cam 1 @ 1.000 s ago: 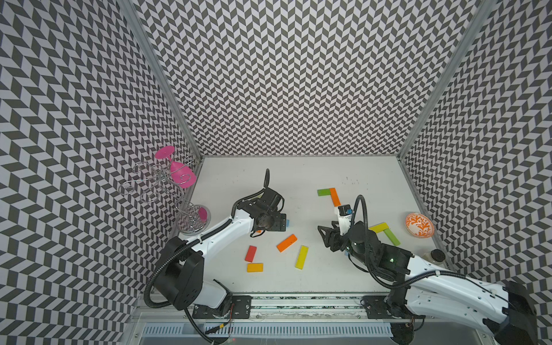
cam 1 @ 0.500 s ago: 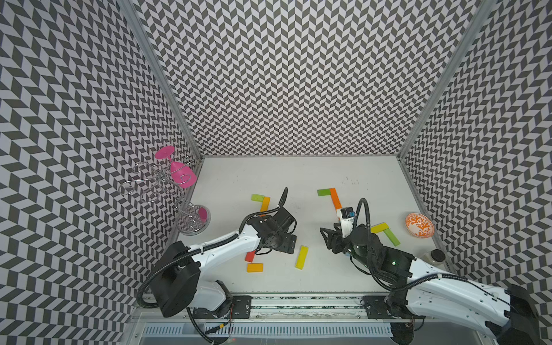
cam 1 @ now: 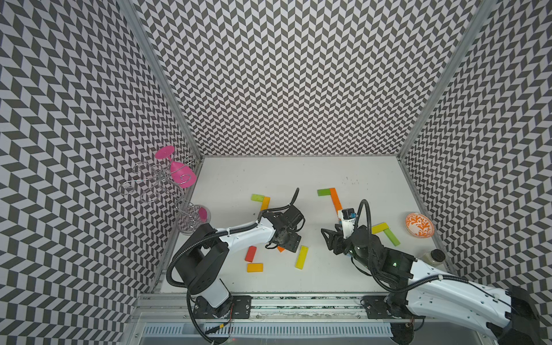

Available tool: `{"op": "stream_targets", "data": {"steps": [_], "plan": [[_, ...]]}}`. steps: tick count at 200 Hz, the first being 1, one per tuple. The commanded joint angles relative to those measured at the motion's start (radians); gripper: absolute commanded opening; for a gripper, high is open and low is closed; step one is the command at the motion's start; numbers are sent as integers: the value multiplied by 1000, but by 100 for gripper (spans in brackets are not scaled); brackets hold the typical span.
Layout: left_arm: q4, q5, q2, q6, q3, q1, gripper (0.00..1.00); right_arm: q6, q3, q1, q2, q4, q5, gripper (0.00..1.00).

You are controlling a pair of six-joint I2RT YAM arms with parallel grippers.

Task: Assemble a giraffe with building blocks
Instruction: Pick up the building block from the center of the board.

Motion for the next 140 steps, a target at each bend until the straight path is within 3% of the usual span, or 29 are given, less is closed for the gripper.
{"op": "stream_targets", "data": {"steps": [1,68,124,140], "plan": [[24,-4,15,40,14,-3,81,12,-7,-6,-8,39,23,64],[26,-7,38,59,8,-1,66,10,0,-5,13,47,18,64],[23,-20,31,60,-7,10,44,12,5,-6,22,49,13,64],[22,-22,23,59,-13,16,42,12,5,-5,24,51,12,64]]}}
